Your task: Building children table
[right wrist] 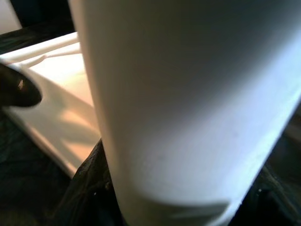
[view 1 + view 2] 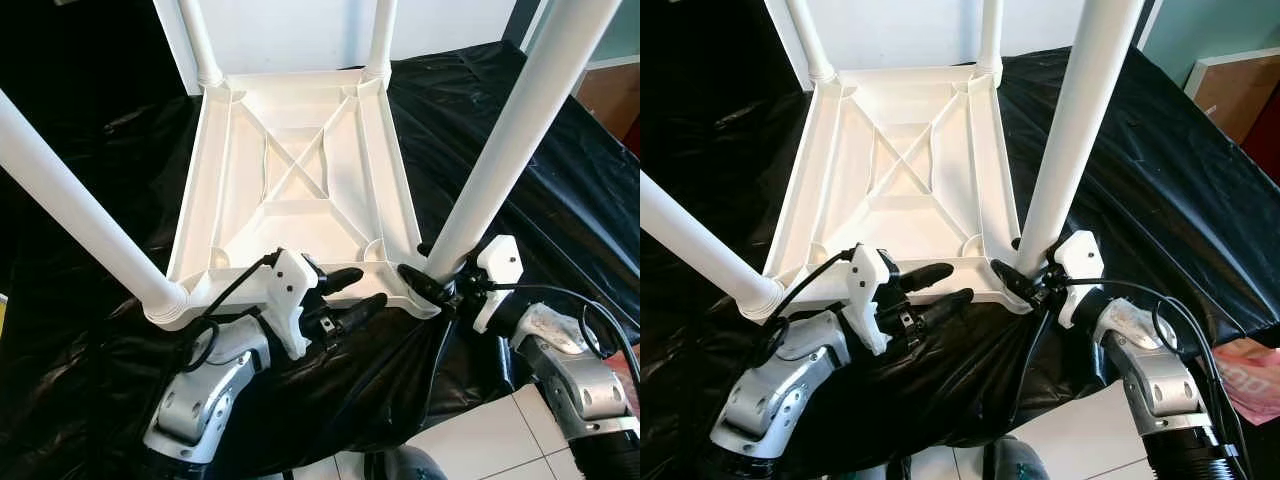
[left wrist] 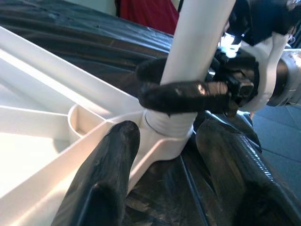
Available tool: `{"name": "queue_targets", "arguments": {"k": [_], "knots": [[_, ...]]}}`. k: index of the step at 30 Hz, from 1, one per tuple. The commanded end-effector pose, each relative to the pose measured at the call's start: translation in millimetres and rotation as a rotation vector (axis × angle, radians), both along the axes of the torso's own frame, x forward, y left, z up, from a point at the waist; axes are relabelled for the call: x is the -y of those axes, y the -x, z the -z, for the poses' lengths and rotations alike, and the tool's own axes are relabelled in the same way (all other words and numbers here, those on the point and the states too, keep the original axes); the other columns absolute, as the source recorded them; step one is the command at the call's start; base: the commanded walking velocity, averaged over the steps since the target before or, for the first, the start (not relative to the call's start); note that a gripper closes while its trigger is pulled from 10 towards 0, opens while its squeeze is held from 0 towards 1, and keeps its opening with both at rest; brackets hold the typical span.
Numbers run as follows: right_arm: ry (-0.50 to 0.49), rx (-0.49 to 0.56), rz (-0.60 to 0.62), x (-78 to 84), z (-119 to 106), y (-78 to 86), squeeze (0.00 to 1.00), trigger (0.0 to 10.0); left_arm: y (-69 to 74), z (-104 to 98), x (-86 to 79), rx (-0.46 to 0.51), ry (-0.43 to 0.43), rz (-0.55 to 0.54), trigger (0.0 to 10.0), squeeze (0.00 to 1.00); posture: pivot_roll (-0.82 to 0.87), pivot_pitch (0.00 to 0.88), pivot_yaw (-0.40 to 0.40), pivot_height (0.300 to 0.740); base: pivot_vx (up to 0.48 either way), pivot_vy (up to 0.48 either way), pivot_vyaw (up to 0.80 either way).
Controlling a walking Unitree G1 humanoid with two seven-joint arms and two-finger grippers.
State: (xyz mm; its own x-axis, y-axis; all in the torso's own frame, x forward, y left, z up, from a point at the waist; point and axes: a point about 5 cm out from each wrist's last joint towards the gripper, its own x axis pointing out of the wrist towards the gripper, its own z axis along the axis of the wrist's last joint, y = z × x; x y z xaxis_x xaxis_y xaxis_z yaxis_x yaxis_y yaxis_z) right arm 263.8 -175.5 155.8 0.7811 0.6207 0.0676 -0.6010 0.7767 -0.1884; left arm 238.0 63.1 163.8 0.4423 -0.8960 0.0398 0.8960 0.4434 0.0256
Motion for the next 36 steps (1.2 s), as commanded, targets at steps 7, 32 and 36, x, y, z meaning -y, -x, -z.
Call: {"name": "queue_targets", "arguments": {"k": [7,32,36], "knots": [[-0.120,-0.024,0.359,13.0,10,5.8,0.00,10.0,-4.5,1,7.9,0.048,-0.031,-0.031,10.0,0.00,-0.02,0.174,0.008,0.740,0.000,0.000,0.00],[-0.217,0.032,0.753,-20.3,19,6.6,0.10,10.0,-25.8,0,13.5,0.088,0.019,-0.105,10.0,0.00,-0.04,0.158,-0.016,0.740,0.000,0.000,0.00],[-0.231,0.059,0.726,-19.1,15,3.8,1.00,10.0,-30.7,-2,10.9,0.099,0.030,-0.124,10.0,0.00,-0.03,0.151,-0.016,0.740,0.000,0.000,0.00]]}}
